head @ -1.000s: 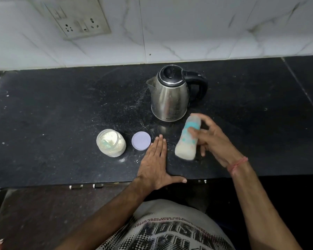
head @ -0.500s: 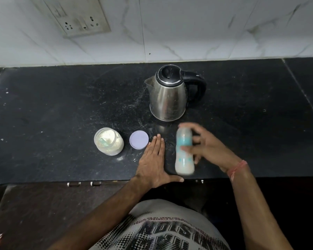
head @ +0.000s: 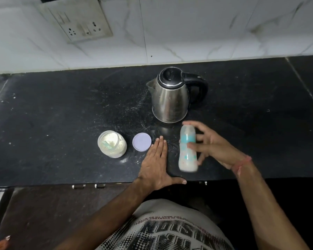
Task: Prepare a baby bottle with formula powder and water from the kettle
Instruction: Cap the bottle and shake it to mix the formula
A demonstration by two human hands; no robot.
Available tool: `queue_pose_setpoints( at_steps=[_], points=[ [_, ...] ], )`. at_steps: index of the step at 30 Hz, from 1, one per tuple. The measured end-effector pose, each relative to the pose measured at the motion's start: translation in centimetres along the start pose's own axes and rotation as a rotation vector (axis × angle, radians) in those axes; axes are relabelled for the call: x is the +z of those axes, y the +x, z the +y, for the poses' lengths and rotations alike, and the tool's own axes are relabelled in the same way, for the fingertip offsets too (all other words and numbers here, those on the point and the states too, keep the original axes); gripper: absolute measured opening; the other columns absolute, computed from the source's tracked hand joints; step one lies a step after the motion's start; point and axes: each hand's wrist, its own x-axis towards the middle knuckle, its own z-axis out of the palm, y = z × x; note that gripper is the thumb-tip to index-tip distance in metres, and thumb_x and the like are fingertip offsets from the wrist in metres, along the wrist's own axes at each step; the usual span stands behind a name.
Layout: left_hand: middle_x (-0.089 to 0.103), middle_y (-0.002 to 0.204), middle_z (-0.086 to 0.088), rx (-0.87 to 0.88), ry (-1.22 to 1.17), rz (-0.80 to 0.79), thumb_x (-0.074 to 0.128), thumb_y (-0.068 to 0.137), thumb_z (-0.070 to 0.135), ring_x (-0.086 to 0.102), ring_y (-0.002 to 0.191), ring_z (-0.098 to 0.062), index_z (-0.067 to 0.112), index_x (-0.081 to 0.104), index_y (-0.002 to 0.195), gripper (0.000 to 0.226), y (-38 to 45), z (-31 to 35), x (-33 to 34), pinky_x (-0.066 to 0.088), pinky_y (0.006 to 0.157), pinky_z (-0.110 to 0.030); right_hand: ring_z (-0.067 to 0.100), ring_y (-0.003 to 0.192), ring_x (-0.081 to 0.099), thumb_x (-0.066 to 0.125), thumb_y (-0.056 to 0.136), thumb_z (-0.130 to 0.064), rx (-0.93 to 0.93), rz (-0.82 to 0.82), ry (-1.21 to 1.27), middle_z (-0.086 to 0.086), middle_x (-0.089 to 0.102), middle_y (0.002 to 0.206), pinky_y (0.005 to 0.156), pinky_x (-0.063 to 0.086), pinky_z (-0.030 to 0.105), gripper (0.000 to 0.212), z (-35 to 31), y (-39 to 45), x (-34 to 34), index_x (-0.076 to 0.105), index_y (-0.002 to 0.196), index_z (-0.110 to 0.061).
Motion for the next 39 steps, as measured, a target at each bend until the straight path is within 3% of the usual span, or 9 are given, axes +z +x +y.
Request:
queue_pose_setpoints(
  at_steps=[2,6,10,13,17,20,24,35,39],
  points=[
    [-0.027,0.185,-0.016,-0.009,-0.006,0.017,0.046,0.058,0.119,-0.027,0.172,-0.026,0.002,-0.011,0.178,0.177,0.2,0.0,-0.1,-0.008,0.142,-0.045,0.03,0.113,0.077,0.074,0.105,-0.016,-0.028,0.188,0.053,0.014,0.073,0.134,0.056,0.066,0.037,0.063,0.2,0.4,0.2,0.047,0.153,-0.046],
    [-0.028,0.184,-0.018,0.012,0.036,0.004,0.042,0.06,0.12,-0.028,0.172,-0.028,0.0,-0.012,0.177,0.176,0.1,-0.1,0.0,-0.008,0.142,-0.046,0.032,0.112,0.079,0.077,0.102,-0.013,0.023,-0.084,-0.032,0.016,0.074,0.134,0.059,0.066,0.036,0.067,0.7,0.8,0.7,0.05,0.155,-0.043],
    [-0.027,0.185,-0.017,-0.007,0.024,0.013,0.039,0.06,0.121,-0.026,0.173,-0.027,0.001,-0.013,0.177,0.175,0.2,0.0,0.1,-0.005,0.142,-0.047,0.021,0.1,0.077,0.075,0.104,-0.015,-0.043,0.168,0.076,0.025,0.067,0.139,0.062,0.064,0.033,0.06,0.4,2.1,0.9,0.048,0.15,-0.042],
    [-0.027,0.184,-0.019,0.019,0.06,0.004,0.037,0.062,0.121,-0.028,0.172,-0.029,0.001,-0.014,0.177,0.174,0.1,-0.1,0.2,-0.006,0.142,-0.048,0.024,0.094,0.076,0.075,0.104,-0.013,0.019,-0.081,-0.019,0.022,0.073,0.131,0.062,0.062,0.032,0.064,-0.1,2.4,0.8,0.049,0.155,-0.039],
    [-0.027,0.184,-0.019,0.005,0.056,0.01,0.036,0.061,0.121,-0.027,0.172,-0.029,0.0,-0.013,0.177,0.175,0.2,-0.1,0.3,-0.006,0.142,-0.047,0.019,0.085,0.074,0.072,0.104,-0.023,0.003,0.125,0.19,0.029,0.069,0.128,0.055,0.059,0.03,0.056,0.4,2.4,0.9,0.048,0.154,-0.031],
    [-0.024,0.185,-0.02,0.032,0.061,0.005,0.035,0.061,0.122,-0.028,0.172,-0.03,-0.001,-0.012,0.177,0.175,0.3,-0.3,0.5,-0.005,0.142,-0.049,0.02,0.084,0.074,0.073,0.103,-0.014,0.063,-0.079,0.079,0.027,0.071,0.125,0.056,0.059,0.028,0.061,1.1,2.0,1.3,0.048,0.157,-0.03],
    [-0.027,0.184,-0.019,0.001,0.052,-0.007,0.037,0.058,0.121,-0.026,0.173,-0.029,0.0,-0.014,0.177,0.177,0.4,-0.1,0.2,-0.007,0.142,-0.047,0.02,0.089,0.074,0.074,0.102,-0.015,0.037,0.123,0.155,0.024,0.066,0.124,0.059,0.06,0.031,0.06,1.2,2.5,0.1,0.046,0.153,-0.032],
    [-0.028,0.183,-0.024,0.01,0.1,-0.035,0.037,0.059,0.121,-0.029,0.172,-0.033,-0.002,-0.016,0.175,0.178,0.5,0.0,0.6,-0.007,0.142,-0.05,0.031,0.093,0.072,0.072,0.102,-0.008,0.065,-0.165,0.105,0.033,0.069,0.13,0.056,0.062,0.03,0.063,0.2,1.8,1.0,0.054,0.155,-0.036],
    [-0.031,0.182,-0.023,0.016,0.089,-0.044,0.038,0.061,0.12,-0.03,0.171,-0.035,0.001,-0.02,0.175,0.175,1.0,0.0,0.8,-0.008,0.141,-0.051,0.028,0.092,0.073,0.07,0.103,-0.012,0.01,-0.01,0.215,0.032,0.062,0.126,0.054,0.062,0.032,0.058,0.1,2.3,2.3,0.052,0.154,-0.034]
  ],
)
